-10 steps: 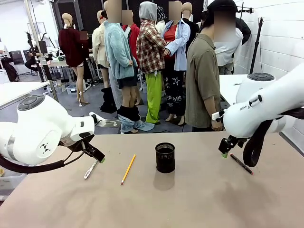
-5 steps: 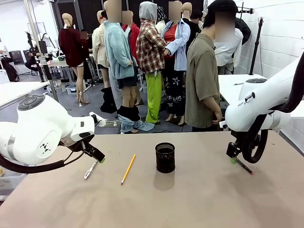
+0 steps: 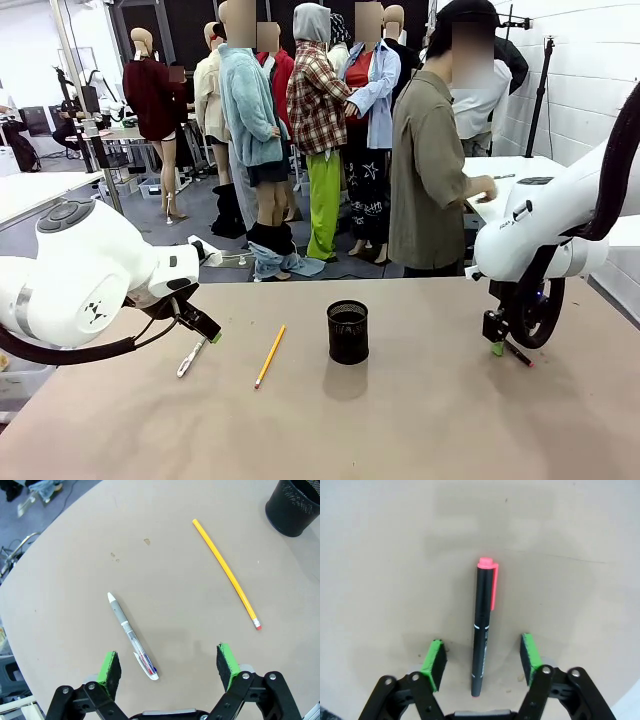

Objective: Place the pens into the pen holder.
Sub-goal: Pick up a writing instrument from the table and place it into the Pen holder.

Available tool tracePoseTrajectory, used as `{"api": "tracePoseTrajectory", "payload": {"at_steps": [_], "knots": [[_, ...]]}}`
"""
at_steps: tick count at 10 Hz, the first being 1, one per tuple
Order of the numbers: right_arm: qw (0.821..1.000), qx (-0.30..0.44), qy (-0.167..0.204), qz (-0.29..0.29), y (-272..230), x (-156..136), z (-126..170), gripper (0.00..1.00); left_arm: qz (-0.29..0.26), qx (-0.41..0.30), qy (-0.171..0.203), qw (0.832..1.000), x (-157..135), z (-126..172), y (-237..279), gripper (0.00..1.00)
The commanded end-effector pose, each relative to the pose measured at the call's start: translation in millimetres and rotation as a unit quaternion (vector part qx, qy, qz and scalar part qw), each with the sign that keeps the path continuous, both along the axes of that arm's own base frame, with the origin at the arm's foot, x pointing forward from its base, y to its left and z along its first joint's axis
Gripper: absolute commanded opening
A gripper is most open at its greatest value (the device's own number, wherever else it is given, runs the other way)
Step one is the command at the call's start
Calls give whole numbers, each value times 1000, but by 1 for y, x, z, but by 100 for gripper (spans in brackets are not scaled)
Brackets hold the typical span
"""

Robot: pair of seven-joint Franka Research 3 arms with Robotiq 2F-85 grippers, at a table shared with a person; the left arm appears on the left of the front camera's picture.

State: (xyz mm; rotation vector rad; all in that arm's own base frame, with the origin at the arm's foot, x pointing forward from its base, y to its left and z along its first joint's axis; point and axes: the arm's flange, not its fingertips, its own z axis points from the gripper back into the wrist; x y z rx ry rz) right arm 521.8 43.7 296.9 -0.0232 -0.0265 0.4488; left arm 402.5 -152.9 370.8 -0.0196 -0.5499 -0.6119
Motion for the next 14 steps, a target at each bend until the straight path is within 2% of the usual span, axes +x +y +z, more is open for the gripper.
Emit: {"api": "tracePoseTrajectory", "payload": {"at_steps": [1, 2, 3, 7, 9, 11, 14], "knots": [[1000, 0, 14, 14, 0, 7, -5, 29, 2, -1, 0, 1000, 0, 0, 2, 100], [1000, -1, 15, 16, 1, 8, -5, 9, 2, -1, 0, 1000, 0, 0, 2, 100], [1000, -2, 15, 18, 0, 6, -2, 0, 2, -1, 0, 1000, 0, 0, 2, 100], [998, 0, 38, 55, 3, 5, 6, 0, 2, -1, 0, 1000, 0, 0, 2, 100], [990, 38, 28, 135, 9, -1, 15, 0, 2, -1, 0, 1000, 0, 0, 2, 100], [967, 109, -5, 230, 15, -8, 32, 0, 2, -1, 0, 1000, 0, 0, 2, 100], [904, 209, -82, 363, 29, -19, 58, 0, 2, -1, 0, 1000, 0, 0, 2, 100]]}}
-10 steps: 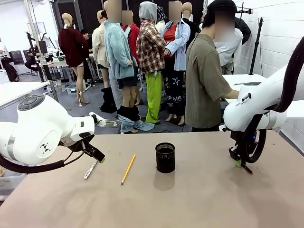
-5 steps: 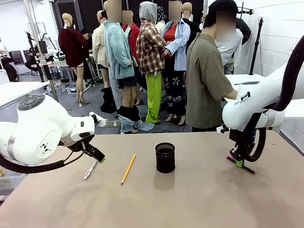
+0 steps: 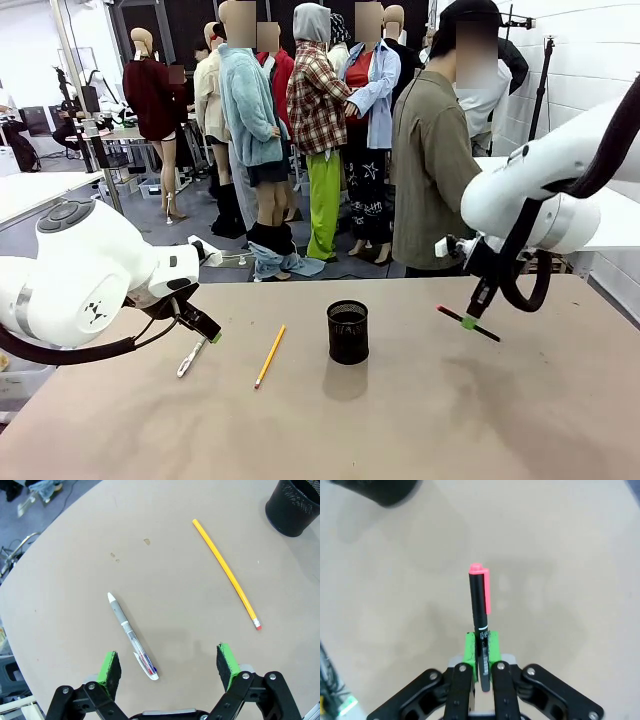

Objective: Place the pens into the pen holder.
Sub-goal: Pick up a writing instrument from the table and place it into the Pen holder.

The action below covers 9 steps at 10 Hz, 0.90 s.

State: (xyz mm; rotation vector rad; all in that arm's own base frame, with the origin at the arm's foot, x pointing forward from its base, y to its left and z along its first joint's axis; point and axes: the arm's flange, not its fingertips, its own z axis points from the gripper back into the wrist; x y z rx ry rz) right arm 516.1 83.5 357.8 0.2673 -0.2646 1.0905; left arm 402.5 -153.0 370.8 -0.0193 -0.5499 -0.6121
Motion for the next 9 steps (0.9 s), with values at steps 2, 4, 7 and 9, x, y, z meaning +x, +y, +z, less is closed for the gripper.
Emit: {"api": "tracePoseTrajectory", "payload": {"at_steps": [2, 4, 7, 9], "knots": [[968, 183, -71, 154, 7, -17, 10, 0, 2, -1, 0, 1000, 0, 0, 2, 100], [936, 272, -111, 195, 34, -13, 16, 0, 2, -1, 0, 1000, 0, 0, 2, 100], [873, 389, -161, 248, 76, -9, 27, 0, 2, -1, 0, 1000, 0, 0, 2, 100], [855, 417, -174, 256, 103, -1, 32, 0, 2, -1, 0, 1000, 0, 0, 2, 100]]}}
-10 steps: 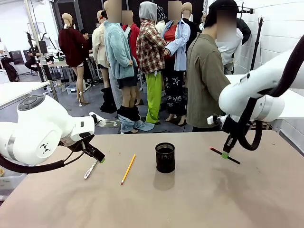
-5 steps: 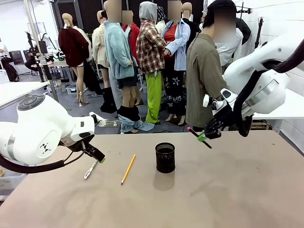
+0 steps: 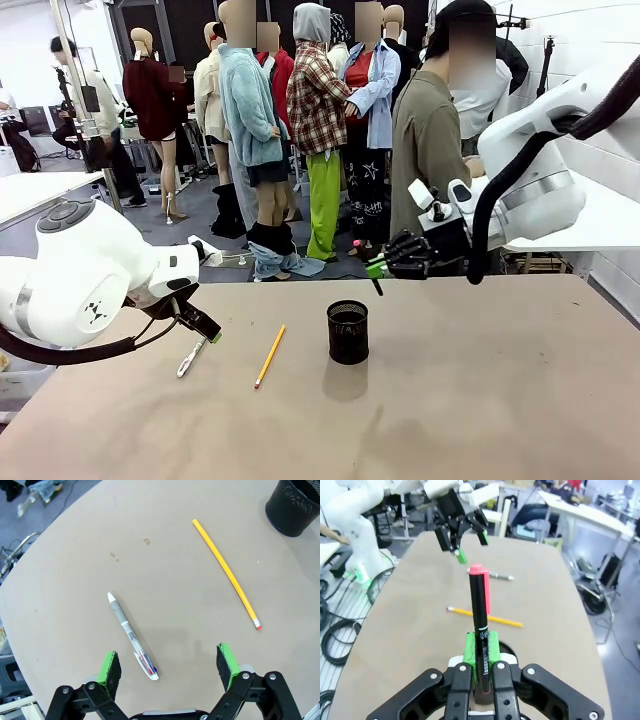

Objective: Place the pens into the pen holder.
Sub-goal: Pick up a writing instrument from the table and place it into the Pen holder.

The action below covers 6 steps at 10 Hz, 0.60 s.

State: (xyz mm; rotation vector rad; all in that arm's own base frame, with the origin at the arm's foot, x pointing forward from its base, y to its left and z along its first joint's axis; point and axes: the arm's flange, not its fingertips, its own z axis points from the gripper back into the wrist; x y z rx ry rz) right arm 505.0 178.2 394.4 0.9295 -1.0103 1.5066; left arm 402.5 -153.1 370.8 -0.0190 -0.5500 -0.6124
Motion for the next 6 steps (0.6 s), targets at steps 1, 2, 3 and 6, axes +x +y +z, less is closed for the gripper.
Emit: {"api": "tracePoseTrajectory", "payload": {"at_steps": [1, 2, 3, 6], "knots": [[1000, 22, -14, -3, 23, 17, -5, 0, 2, -2, 0, 1000, 0, 0, 2, 100], [1000, 17, -7, 8, 35, 24, -9, 0, 2, -2, 0, 1000, 0, 0, 2, 100], [1000, 16, 1, 13, 44, 30, -15, 0, 2, -2, 0, 1000, 0, 0, 2, 100], [999, -14, 22, 24, 63, 45, -37, 0, 2, -2, 0, 1000, 0, 0, 2, 100]]}}
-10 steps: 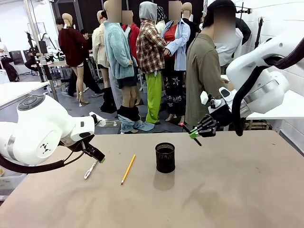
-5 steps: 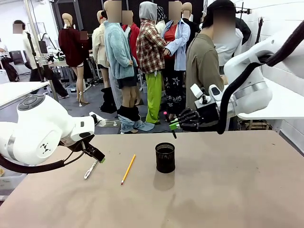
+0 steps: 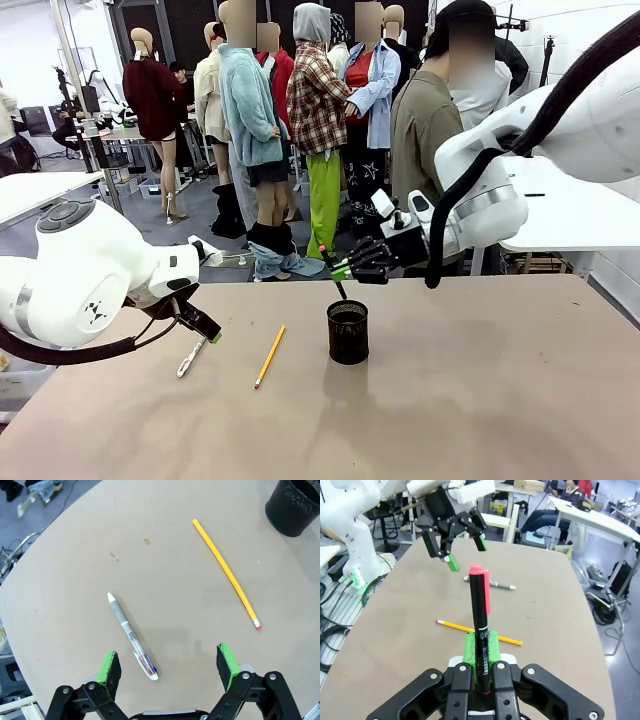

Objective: Place the pens into the pen holder.
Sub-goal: Pick up a writing instrument from the table and place it into the Pen holder.

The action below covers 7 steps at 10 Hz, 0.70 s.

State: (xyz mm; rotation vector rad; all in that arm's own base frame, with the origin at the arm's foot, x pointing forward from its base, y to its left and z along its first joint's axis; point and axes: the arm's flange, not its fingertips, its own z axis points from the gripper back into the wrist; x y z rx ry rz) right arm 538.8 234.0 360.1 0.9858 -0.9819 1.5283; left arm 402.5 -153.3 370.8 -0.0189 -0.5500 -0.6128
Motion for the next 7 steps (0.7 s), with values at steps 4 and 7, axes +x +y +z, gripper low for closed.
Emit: {"api": "tracePoseTrajectory", "payload": {"at_steps": [4, 7], "knots": [[999, -34, 37, 5, 5, 9, -30, 0, 2, -2, 0, 1000, 0, 0, 2, 100], [999, -31, 42, 0, -5, -1, -38, 6, 2, -2, 0, 1000, 0, 0, 2, 100]]}}
